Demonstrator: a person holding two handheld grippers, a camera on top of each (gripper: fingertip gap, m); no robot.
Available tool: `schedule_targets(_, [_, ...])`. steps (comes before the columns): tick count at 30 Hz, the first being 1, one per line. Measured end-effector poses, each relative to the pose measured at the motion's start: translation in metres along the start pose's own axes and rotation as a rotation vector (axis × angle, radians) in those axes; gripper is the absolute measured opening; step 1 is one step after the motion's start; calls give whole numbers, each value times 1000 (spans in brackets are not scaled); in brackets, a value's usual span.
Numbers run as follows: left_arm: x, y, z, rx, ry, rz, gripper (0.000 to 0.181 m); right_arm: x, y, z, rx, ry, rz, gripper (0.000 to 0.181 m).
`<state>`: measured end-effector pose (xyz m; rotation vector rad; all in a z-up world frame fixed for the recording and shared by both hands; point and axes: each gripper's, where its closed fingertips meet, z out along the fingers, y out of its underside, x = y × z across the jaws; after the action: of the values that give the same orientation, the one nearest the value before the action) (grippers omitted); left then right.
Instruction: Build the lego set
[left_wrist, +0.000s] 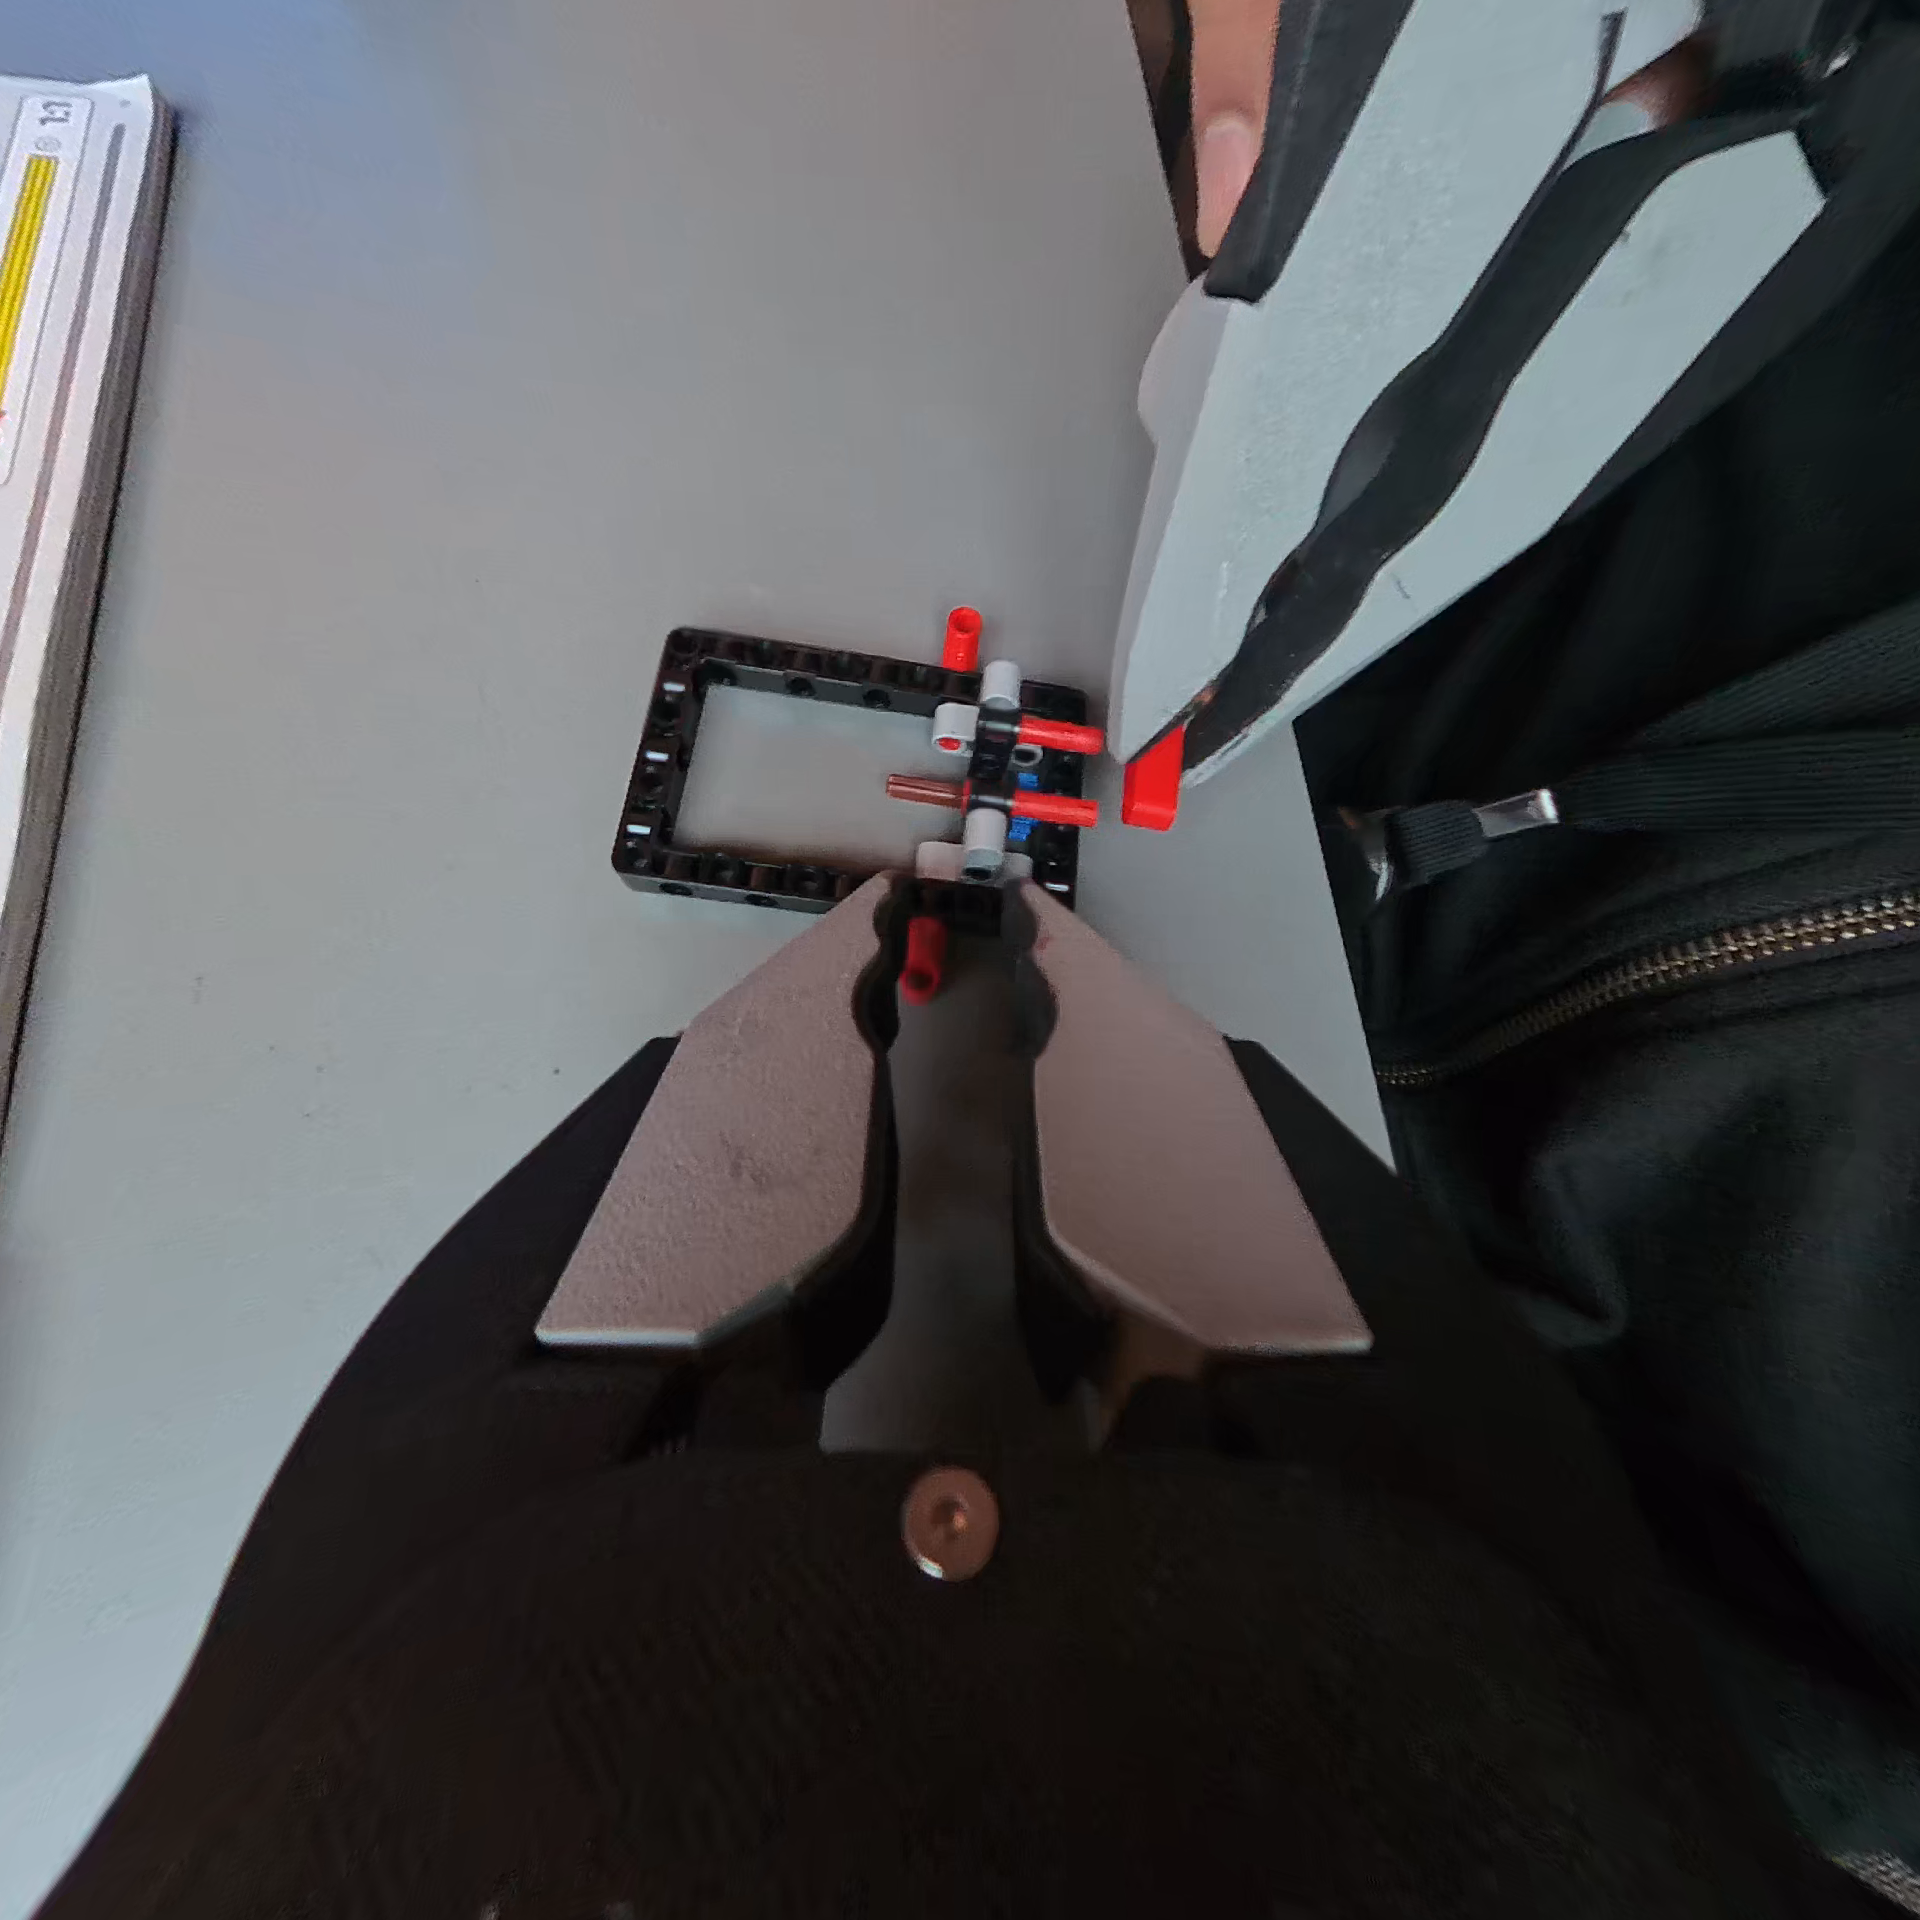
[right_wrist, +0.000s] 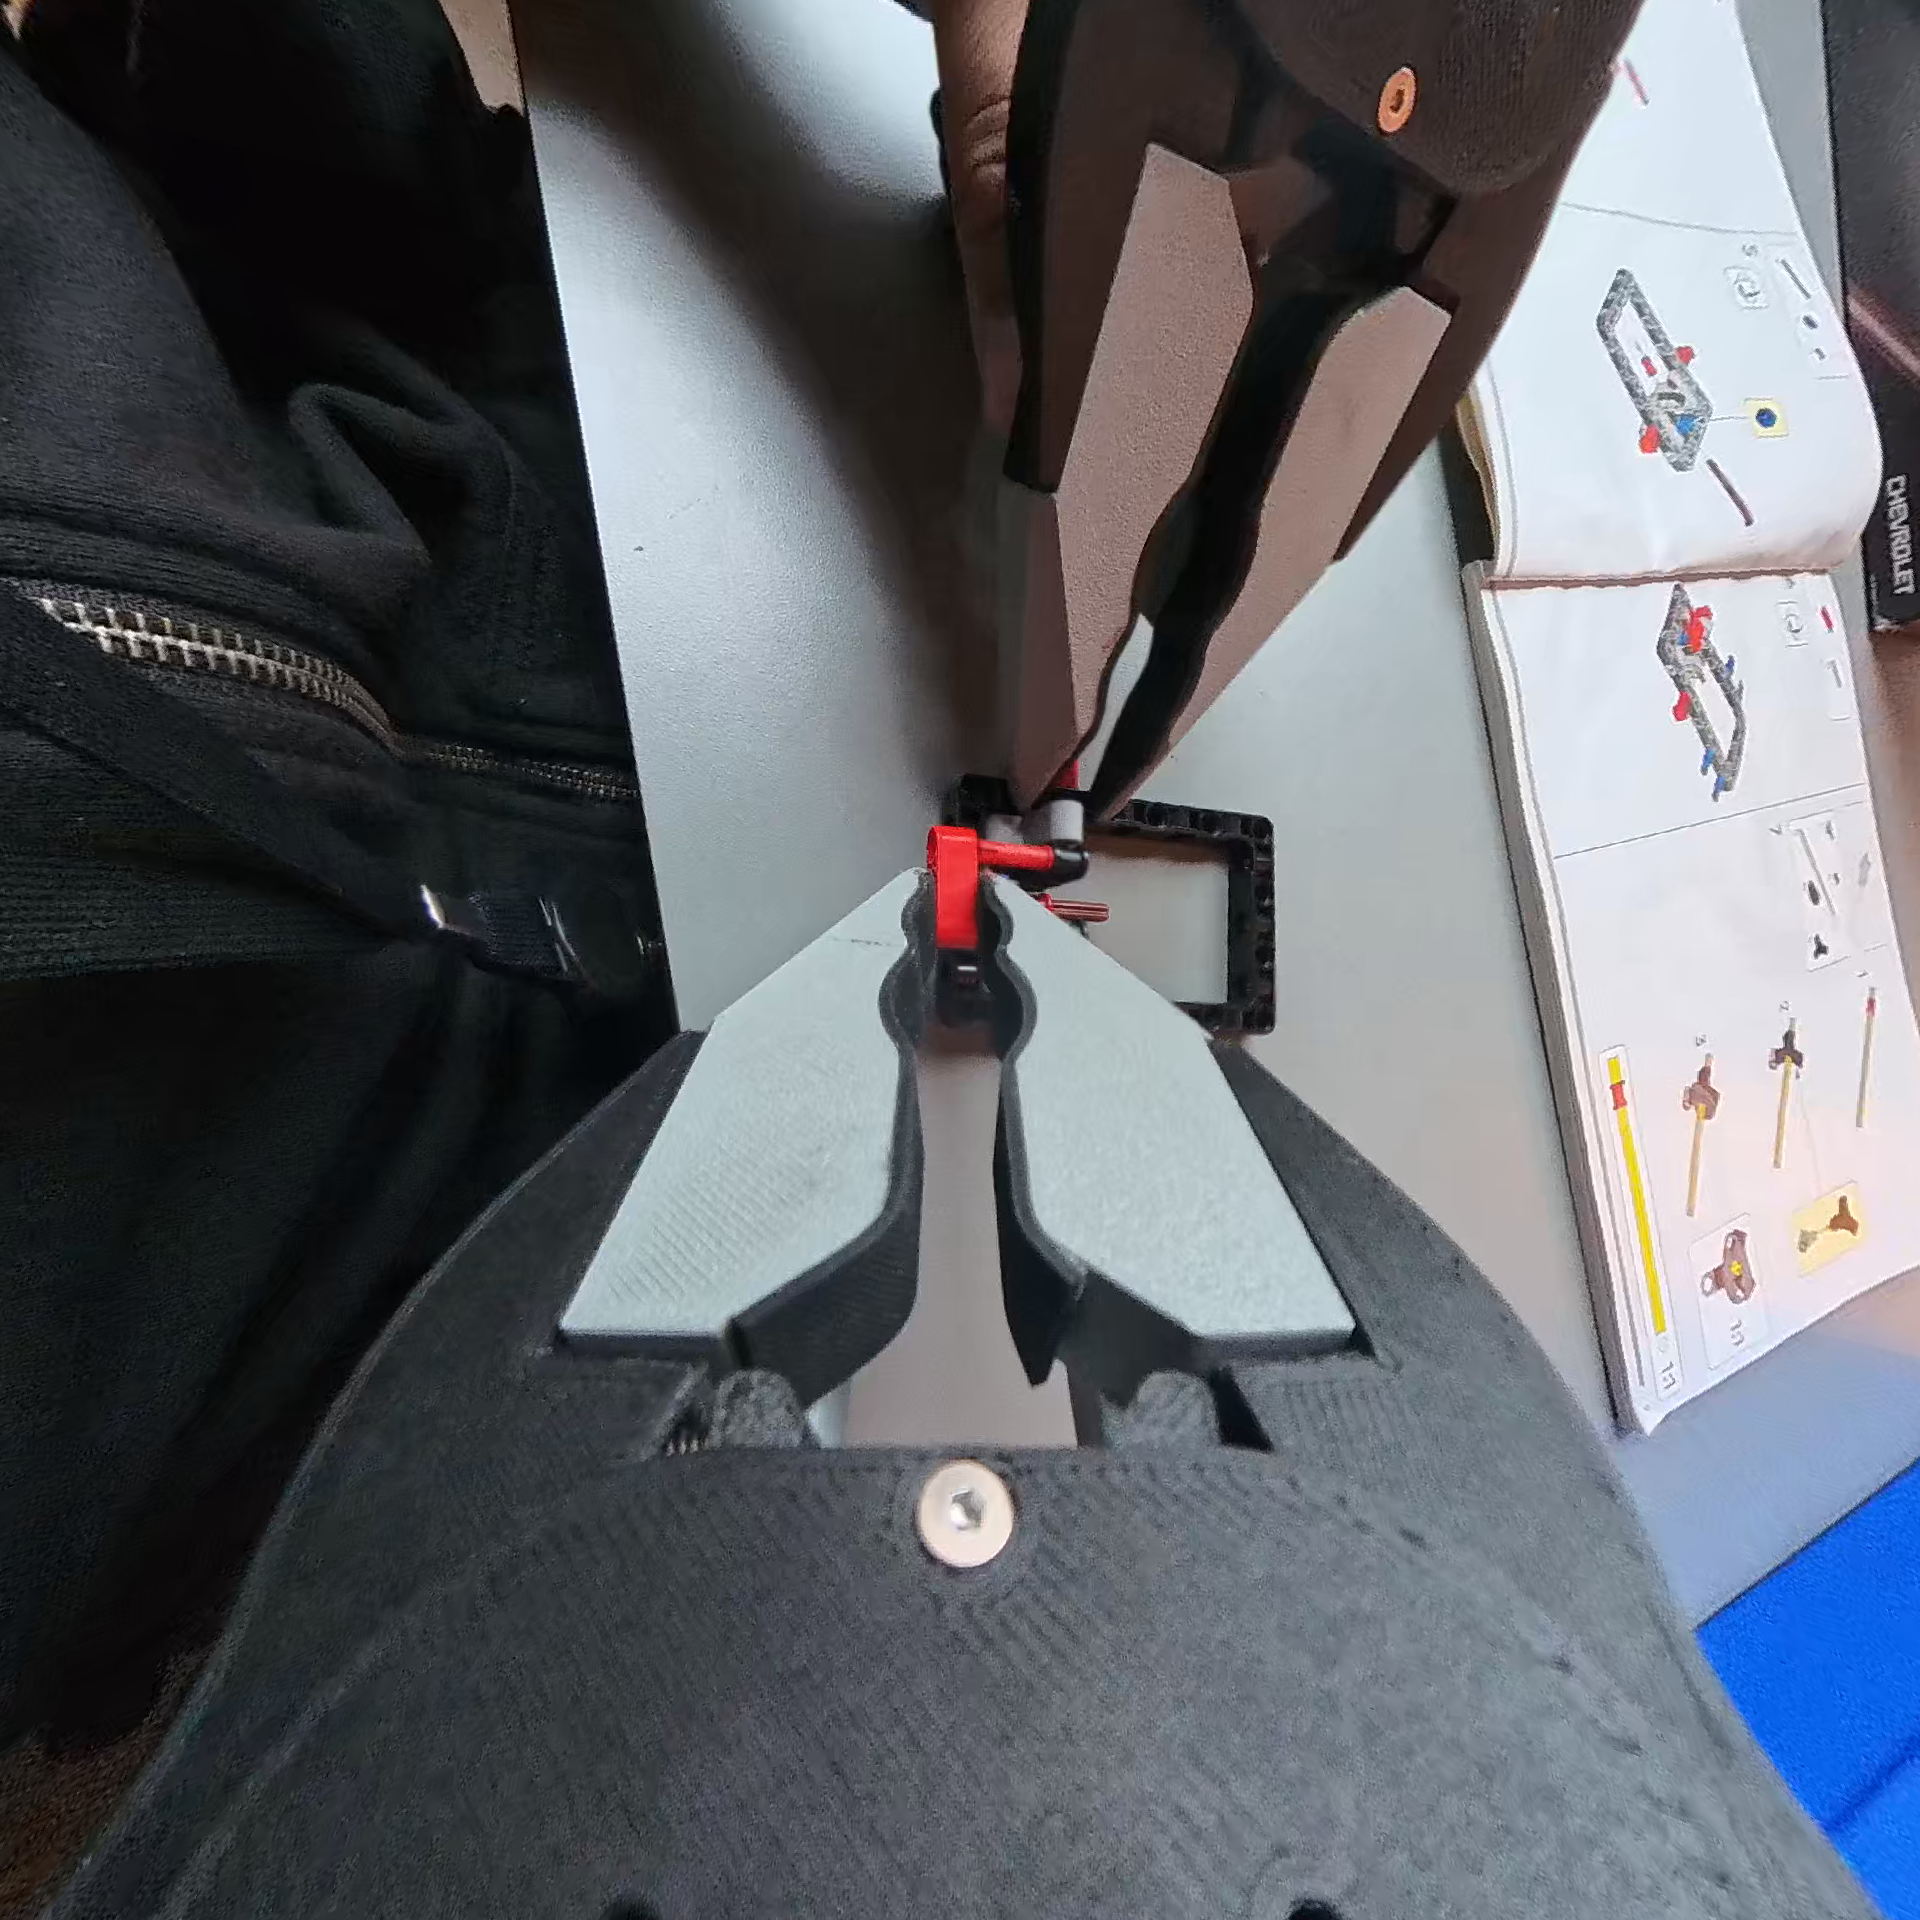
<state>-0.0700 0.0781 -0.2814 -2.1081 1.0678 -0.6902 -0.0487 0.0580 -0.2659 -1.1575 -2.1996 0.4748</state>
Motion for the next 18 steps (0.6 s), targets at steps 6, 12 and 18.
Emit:
schedule_targets(6, [-3, -3, -3, -22, 10, 49, 21, 3, 2, 2, -21, 34, -7, 5])
schedule_targets(12, [-2, -3, 1, -35, 43, 88, 23, 4, 1, 4, -16, 39, 2, 5])
schedule_targets(18, [1, -1, 6, -32, 60, 89, 18, 3, 5, 5, -23, 38, 1, 5])
